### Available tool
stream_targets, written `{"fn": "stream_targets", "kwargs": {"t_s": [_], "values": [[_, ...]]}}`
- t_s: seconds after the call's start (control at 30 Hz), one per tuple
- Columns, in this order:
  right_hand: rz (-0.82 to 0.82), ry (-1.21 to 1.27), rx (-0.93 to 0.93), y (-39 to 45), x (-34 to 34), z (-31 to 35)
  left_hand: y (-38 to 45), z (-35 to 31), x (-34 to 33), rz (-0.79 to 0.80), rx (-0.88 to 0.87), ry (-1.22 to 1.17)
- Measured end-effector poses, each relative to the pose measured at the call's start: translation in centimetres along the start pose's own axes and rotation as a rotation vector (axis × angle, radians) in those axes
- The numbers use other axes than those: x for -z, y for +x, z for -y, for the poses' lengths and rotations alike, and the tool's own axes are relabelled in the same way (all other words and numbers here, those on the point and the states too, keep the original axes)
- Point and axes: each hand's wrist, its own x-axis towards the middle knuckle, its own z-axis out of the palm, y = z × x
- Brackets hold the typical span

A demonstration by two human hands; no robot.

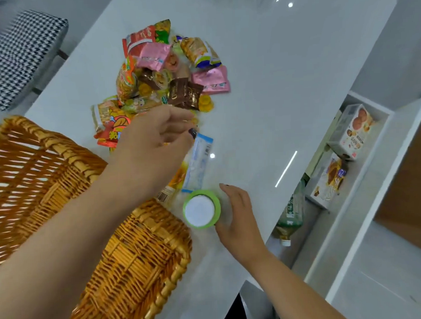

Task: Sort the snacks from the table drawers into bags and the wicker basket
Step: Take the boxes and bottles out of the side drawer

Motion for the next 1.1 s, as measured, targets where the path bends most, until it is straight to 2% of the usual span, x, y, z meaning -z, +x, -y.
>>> {"fn": "stream_targets", "kwargs": {"t_s": [0.07,0.1,0.17,0.2,0.3,0.4,0.47,0.6,0.7,0.83,0.93,1.03,1.1], "values": [[-0.018,0.0,-0.053,-1.5,1.8,-0.4,-2.7,-1.7,-0.8,-0.058,-0.121,-0.022],[-0.049,0.002,-0.105,-2.3,2.9,-1.2,-3.1,-1.7,-2.5,-0.043,-0.112,0.013],[-0.122,0.028,-0.259,-3.7,5.2,-3.2,-4.2,-1.5,-6.2,0.087,0.082,-0.024],[-0.166,0.03,-0.334,-4.0,6.2,-4.2,-5.1,-1.3,-8.1,0.14,0.124,-0.028],[-0.225,-0.042,-0.515,-4.1,9.5,-7.1,-9.2,-1.3,-14.2,0.196,-0.051,0.007],[-0.168,-0.098,-0.59,-2.9,11.6,-9.6,-12.0,1.6,-20.4,0.394,0.155,-0.023],[-0.095,-0.11,-0.607,-1.7,11.9,-11.5,-11.7,5.9,-25.0,0.437,0.355,0.03],[0.051,-0.133,-0.595,0.0,11.0,-14.6,-12.2,12.7,-31.5,0.318,0.631,0.184],[0.05,-0.173,-0.572,1.0,10.3,-15.6,-11.2,15.1,-34.2,0.229,0.79,0.354],[0.039,-0.254,-0.534,1.5,9.2,-16.3,-10.0,15.8,-36.2,0.174,0.827,0.576],[0.027,-0.306,-0.509,1.1,8.6,-16.8,-9.7,18.3,-37.3,0.018,0.729,0.743],[0.047,-0.328,-0.513,0.8,9.2,-17.0,-9.5,18.4,-36.6,0.025,0.718,0.686],[0.067,-0.295,-0.547,0.5,10.4,-16.7,-9.2,17.1,-35.7,0.104,0.811,0.577]]}}
